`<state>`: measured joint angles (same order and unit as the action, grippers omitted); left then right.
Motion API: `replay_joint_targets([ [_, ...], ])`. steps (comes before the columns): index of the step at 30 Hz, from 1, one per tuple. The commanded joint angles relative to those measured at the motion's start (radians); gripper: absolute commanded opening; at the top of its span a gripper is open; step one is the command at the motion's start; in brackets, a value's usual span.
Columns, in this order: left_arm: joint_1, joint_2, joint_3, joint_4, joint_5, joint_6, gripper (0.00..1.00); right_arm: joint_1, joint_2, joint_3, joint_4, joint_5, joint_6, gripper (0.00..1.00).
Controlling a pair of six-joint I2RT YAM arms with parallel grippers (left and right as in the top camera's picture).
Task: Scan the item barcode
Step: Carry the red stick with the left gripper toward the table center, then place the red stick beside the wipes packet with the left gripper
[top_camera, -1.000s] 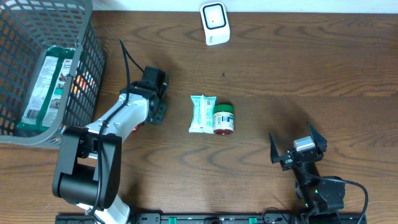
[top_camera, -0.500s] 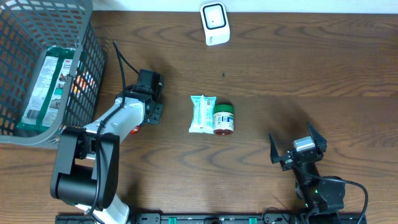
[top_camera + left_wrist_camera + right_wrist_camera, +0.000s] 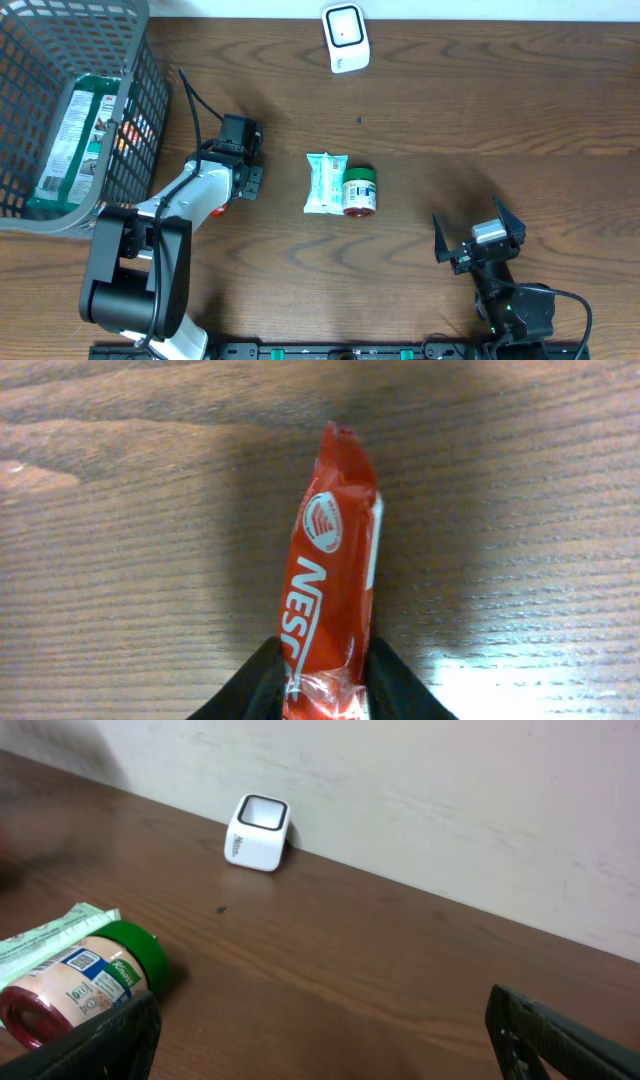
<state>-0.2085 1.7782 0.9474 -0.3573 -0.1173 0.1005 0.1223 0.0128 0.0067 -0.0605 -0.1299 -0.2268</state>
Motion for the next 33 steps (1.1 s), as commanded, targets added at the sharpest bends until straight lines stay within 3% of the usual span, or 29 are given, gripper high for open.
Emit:
replay_joint_targets([
  [1,0.003,0.030,-0.039,-0.014,0.009,-0.008,0.24,0.016,-0.002,-0.001,-0.004,0.006,0.013,0.99],
  [7,0.003,0.027,-0.034,-0.003,0.009,-0.014,0.11,0.016,-0.002,-0.001,-0.004,0.006,0.013,0.99],
  [11,0.003,-0.020,-0.003,-0.006,0.035,-0.126,0.07,0.016,-0.002,-0.001,-0.004,0.006,0.013,0.99],
  [21,0.022,-0.094,0.012,0.008,0.691,-0.324,0.07,0.016,-0.002,-0.001,-0.004,0.006,0.013,0.99],
  [27,0.016,0.015,0.011,0.019,0.845,-0.324,0.07,0.016,-0.002,-0.001,-0.004,0.006,0.013,0.99],
  [33,0.027,0.128,0.011,0.172,1.151,-0.325,0.08,0.016,-0.002,-0.001,-0.004,0.006,0.013,0.99],
])
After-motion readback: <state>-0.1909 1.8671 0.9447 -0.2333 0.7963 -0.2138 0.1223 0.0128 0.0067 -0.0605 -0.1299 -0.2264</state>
